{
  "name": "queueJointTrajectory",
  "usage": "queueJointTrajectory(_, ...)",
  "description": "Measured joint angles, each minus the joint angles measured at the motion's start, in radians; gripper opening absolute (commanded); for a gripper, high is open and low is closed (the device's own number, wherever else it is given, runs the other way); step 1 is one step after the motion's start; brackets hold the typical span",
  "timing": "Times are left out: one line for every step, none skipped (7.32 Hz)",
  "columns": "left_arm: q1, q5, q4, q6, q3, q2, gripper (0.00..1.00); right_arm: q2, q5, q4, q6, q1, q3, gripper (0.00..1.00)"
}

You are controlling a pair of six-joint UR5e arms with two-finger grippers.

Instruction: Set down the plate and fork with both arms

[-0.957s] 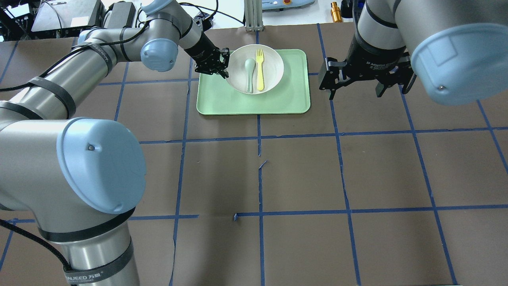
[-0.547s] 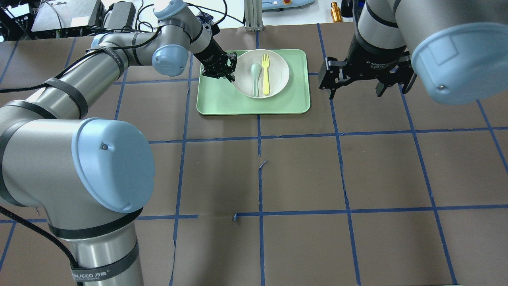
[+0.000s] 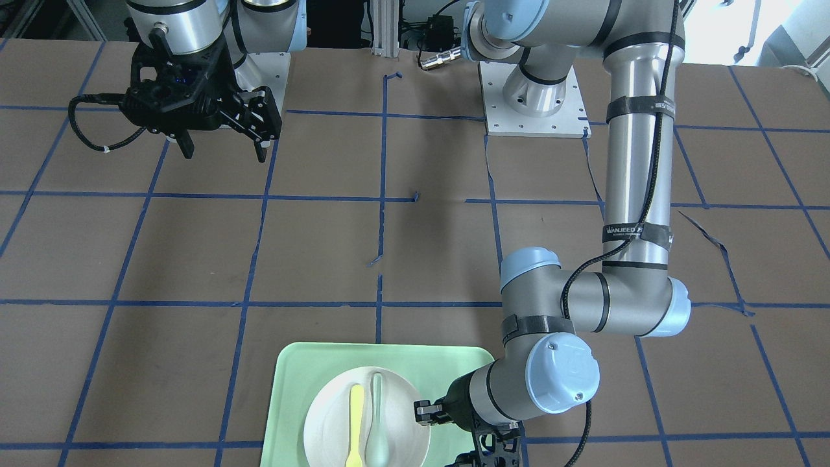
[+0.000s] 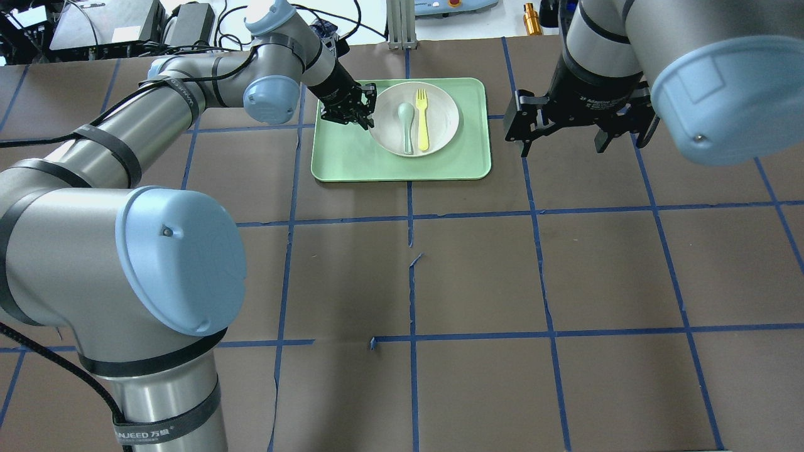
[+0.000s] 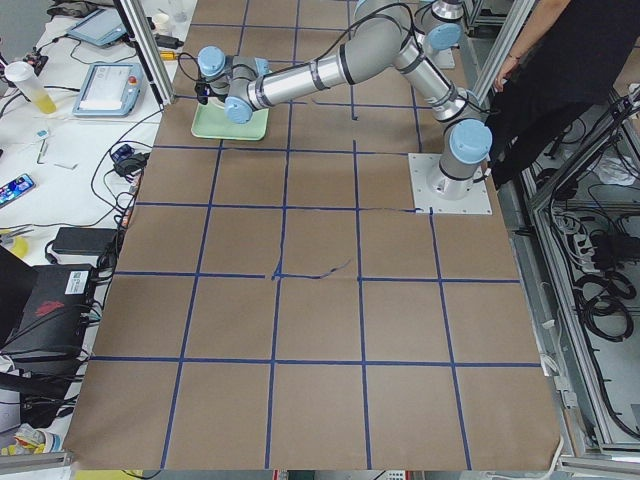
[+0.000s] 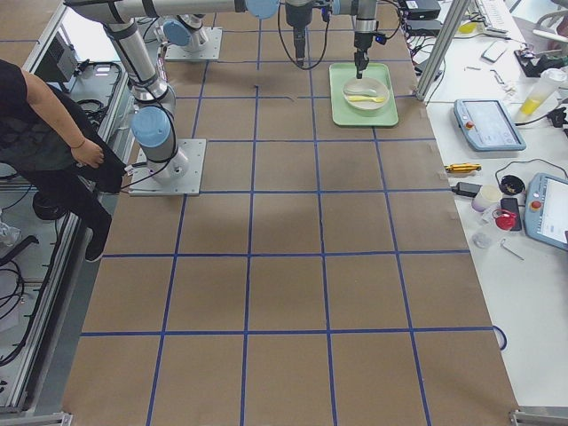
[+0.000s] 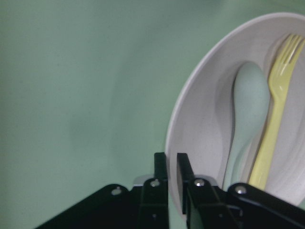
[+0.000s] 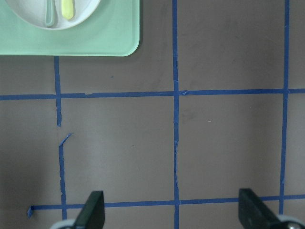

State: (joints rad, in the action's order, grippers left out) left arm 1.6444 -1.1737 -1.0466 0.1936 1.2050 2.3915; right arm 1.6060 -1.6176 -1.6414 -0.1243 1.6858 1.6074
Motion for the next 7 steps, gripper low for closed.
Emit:
queueJointTrajectory(0.0,0.002,0.009,-0.022,0.015,-0.013,1.0,0.0,0.0,0.0,0.0,0.0,0.0,1.0)
queueJointTrajectory(-0.004,0.001,0.024,-0.041,0.04,-0.041,1.0,0.0,0.0,0.0,0.0,0.0,0.0,1.0)
queueJointTrajectory(-0.017,-0.004,0.032,-0.049,0.07,-0.089,1.0,0.0,0.0,0.0,0.0,0.0,0.0,1.0)
queueJointTrajectory(-0.035,-0.013,0.015,-0.052,0.102,-0.15,1.0,-0.001,0.0,0.0,0.0,0.0,0.0,1.0)
queueJointTrajectory(-0.049,-0.044,-0.039,-0.053,0.132,-0.226,1.0,0.0,0.0,0.0,0.0,0.0,0.0,1.0)
queueJointTrajectory(-0.055,-0.106,-0.139,-0.059,0.151,-0.31,1.0,0.0,0.0,0.0,0.0,0.0,-0.001,1.0)
queueJointTrajectory(-0.059,-0.183,-0.261,-0.082,0.158,-0.39,1.0,-0.001,-0.001,0.0,0.0,0.0,-0.001,1.0)
